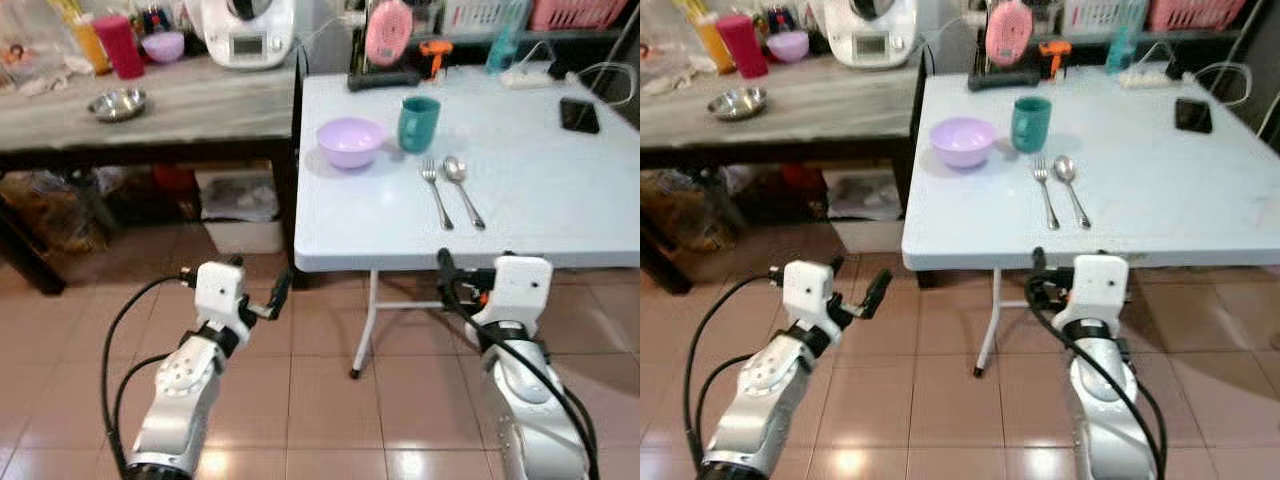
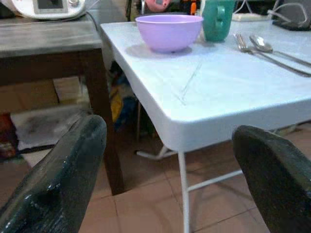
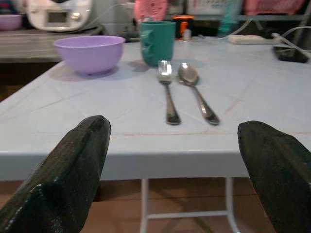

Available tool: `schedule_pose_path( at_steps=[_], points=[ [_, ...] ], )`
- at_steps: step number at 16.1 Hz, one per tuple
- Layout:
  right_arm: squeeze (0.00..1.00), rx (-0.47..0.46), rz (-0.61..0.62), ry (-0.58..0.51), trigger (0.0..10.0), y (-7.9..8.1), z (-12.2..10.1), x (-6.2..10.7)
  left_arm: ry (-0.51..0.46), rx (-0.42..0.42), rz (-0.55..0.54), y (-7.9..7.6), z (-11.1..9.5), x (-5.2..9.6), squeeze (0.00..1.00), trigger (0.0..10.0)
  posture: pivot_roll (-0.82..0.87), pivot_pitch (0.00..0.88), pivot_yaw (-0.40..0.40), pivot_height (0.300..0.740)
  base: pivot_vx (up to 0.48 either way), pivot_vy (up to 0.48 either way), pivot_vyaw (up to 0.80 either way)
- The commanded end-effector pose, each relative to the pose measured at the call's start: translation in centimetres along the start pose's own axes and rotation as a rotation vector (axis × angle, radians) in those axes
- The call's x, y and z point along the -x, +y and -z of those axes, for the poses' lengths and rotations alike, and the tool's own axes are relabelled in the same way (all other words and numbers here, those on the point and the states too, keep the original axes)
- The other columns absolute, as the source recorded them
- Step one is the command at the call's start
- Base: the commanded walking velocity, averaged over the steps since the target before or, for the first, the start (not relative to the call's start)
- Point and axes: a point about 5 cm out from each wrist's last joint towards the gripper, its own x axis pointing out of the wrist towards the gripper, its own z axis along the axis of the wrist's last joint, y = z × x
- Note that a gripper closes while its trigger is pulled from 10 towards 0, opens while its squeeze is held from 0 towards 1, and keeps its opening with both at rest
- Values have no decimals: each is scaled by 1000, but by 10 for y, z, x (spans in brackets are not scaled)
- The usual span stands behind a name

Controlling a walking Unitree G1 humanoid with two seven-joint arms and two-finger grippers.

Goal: Setting the table

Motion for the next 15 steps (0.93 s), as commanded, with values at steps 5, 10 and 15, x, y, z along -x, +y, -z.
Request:
schedule_pose_path(
  at_steps=[5, 10, 15],
  points=[
    [0, -7, -4, -19, 10000, 4, -4, -2, -21, 25, 47, 1, -6, 2, 0, 10000, -267, 52, 92, 740, 0, 0, 309],
    [0, -8, 6, -11, 10000, 4, -3, -1, -22, 34, 84, -2, -6, 3, 0, 10000, -271, 56, 93, 740, 56, 0, 0],
    [0, -30, 13, 3, 10000, 3, -1, -1, -15, 55, 63, -4, -5, 3, 0, 10000, -270, 58, 93, 740, 52, -52, -121]
  ],
)
